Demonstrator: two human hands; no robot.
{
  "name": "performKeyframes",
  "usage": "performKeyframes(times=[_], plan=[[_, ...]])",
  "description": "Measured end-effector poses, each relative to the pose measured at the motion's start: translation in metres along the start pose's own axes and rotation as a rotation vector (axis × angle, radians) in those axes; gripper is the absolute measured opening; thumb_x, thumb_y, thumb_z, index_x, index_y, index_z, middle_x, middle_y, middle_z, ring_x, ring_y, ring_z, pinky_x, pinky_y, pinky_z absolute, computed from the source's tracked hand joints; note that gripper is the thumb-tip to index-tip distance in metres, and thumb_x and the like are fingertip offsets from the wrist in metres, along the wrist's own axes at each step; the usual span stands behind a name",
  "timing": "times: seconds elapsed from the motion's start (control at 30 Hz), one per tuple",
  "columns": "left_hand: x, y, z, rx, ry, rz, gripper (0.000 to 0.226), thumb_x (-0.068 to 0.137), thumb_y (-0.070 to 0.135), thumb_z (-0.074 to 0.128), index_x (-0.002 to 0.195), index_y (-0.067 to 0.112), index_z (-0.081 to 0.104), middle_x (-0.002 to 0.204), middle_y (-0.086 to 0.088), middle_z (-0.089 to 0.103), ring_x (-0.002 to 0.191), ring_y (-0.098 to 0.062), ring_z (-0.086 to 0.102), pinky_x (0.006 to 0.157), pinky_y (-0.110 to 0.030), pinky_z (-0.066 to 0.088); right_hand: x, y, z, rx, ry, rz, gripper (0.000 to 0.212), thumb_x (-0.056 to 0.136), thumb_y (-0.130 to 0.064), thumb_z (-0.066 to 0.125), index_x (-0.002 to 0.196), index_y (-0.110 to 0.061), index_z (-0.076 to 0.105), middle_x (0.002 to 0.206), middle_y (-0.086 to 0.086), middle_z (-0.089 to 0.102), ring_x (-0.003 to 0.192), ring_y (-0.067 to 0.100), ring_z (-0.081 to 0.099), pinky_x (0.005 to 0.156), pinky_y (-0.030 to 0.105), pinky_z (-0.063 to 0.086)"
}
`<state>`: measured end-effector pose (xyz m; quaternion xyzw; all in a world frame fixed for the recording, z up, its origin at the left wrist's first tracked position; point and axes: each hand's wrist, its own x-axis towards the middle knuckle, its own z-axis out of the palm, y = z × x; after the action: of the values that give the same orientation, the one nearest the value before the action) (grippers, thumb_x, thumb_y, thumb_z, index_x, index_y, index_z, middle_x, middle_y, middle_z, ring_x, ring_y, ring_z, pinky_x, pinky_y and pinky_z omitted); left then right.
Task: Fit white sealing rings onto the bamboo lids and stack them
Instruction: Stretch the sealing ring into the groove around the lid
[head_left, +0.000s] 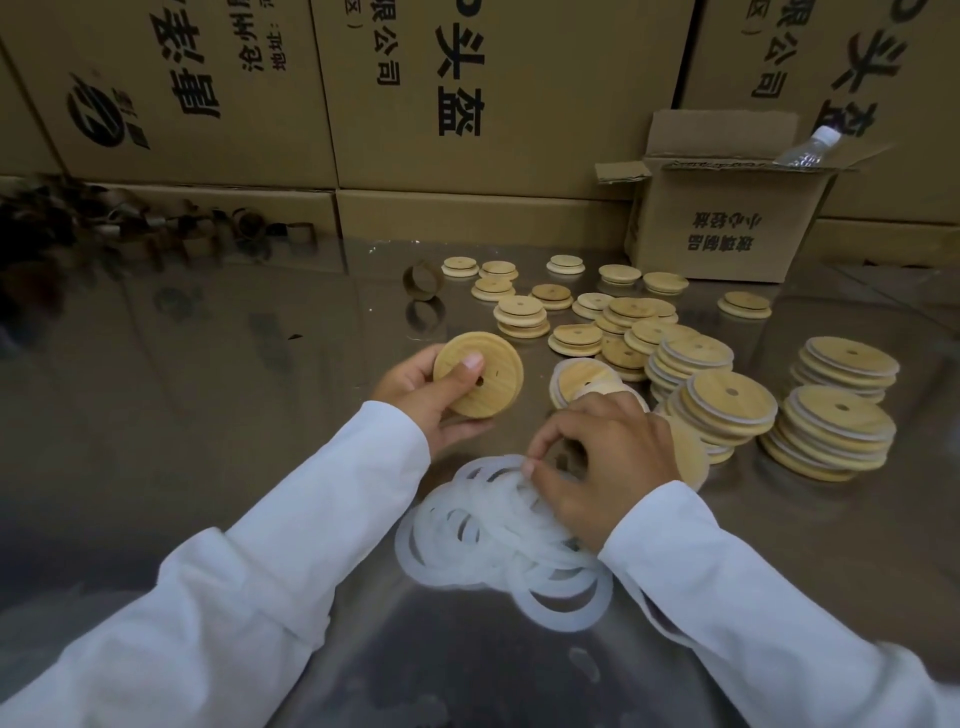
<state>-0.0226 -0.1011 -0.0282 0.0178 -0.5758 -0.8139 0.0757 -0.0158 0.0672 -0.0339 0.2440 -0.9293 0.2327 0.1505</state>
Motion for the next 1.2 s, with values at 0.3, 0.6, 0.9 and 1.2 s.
performKeyframes(times=[0.3, 0.6, 0.9, 1.2], plan=[[-0.004, 0.001, 0.005, -0.013, -0.084, -0.160, 0.010, 0.087, 0.012, 0.056, 0.089, 0.008, 0.065, 0.079, -0.010, 0.070, 0.073, -0.024, 0.069, 0.057, -0.037, 0.059, 0.005, -0.002, -0.015, 0.775, 0.262, 0.183, 0.019, 0.078, -0.013, 0.069, 0.066, -0.027, 0.065, 0.064, -0.014, 0.064, 0.067, -0.004, 0.056, 0.067, 0.009, 0.044], [-0.015, 0.000, 0.013, 0.110, -0.256, -0.095, 0.027, 0.068, 0.028, 0.065, 0.092, 0.014, 0.066, 0.079, -0.003, 0.072, 0.075, -0.017, 0.071, 0.058, -0.027, 0.056, 0.006, -0.008, -0.013, 0.839, 0.351, 0.192, 0.019, 0.077, -0.012, 0.068, 0.068, -0.028, 0.064, 0.058, -0.015, 0.063, 0.059, -0.001, 0.055, 0.059, 0.015, 0.045], [-0.016, -0.003, 0.016, 0.184, -0.203, -0.002, 0.018, 0.084, 0.031, 0.052, 0.088, 0.020, 0.066, 0.080, -0.003, 0.069, 0.071, -0.013, 0.070, 0.054, -0.025, 0.055, 0.005, -0.009, -0.010, 0.806, 0.310, 0.194, 0.015, 0.079, -0.014, 0.067, 0.071, -0.026, 0.064, 0.070, -0.002, 0.064, 0.063, 0.001, 0.055, 0.060, 0.014, 0.046], [-0.019, -0.002, 0.016, 0.199, -0.199, 0.127, 0.017, 0.081, 0.029, 0.055, 0.090, 0.021, 0.065, 0.075, 0.004, 0.069, 0.072, -0.014, 0.069, 0.052, -0.026, 0.055, 0.006, -0.007, -0.011, 0.892, 0.325, 0.244, 0.017, 0.079, -0.010, 0.067, 0.068, -0.022, 0.064, 0.069, -0.007, 0.062, 0.063, -0.002, 0.054, 0.059, 0.008, 0.045]])
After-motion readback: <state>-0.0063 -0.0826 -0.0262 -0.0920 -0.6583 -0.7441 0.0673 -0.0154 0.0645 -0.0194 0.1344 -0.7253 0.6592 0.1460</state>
